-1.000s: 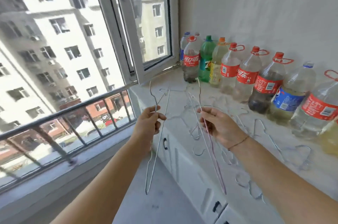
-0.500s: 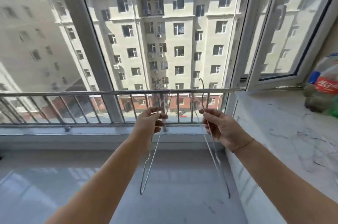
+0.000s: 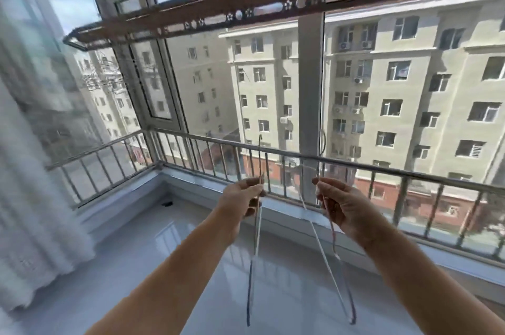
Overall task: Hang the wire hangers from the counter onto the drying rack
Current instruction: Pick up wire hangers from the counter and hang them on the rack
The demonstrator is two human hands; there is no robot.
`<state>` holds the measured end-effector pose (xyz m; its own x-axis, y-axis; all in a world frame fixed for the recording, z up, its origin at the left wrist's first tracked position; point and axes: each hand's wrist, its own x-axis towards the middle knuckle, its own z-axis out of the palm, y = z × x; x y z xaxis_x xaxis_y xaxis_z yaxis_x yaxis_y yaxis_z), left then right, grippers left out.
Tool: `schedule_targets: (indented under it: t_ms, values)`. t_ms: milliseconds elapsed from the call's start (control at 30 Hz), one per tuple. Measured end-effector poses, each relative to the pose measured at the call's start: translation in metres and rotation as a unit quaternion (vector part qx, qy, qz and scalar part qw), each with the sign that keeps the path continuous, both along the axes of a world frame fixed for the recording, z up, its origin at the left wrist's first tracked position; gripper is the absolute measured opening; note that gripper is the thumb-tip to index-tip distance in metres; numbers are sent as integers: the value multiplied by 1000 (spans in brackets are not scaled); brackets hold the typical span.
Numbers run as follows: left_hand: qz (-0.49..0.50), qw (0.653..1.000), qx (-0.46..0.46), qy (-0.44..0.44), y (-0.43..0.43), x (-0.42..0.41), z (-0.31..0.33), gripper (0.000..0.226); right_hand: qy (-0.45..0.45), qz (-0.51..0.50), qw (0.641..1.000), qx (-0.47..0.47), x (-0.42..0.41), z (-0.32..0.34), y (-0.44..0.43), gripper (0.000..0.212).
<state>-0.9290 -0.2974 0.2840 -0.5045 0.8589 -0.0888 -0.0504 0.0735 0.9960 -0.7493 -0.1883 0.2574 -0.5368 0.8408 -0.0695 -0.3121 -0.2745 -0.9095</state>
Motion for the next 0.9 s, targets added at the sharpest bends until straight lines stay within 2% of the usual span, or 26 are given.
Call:
schedule_targets:
  t_ms: [333,900]
  values:
    - [88,995,42,8,-16,-175,33,16,24,102,992,68,-203,46,6,16]
    - [143,982,123,4,114,-418,109,18,69,142,974,164,-475,131,138,18]
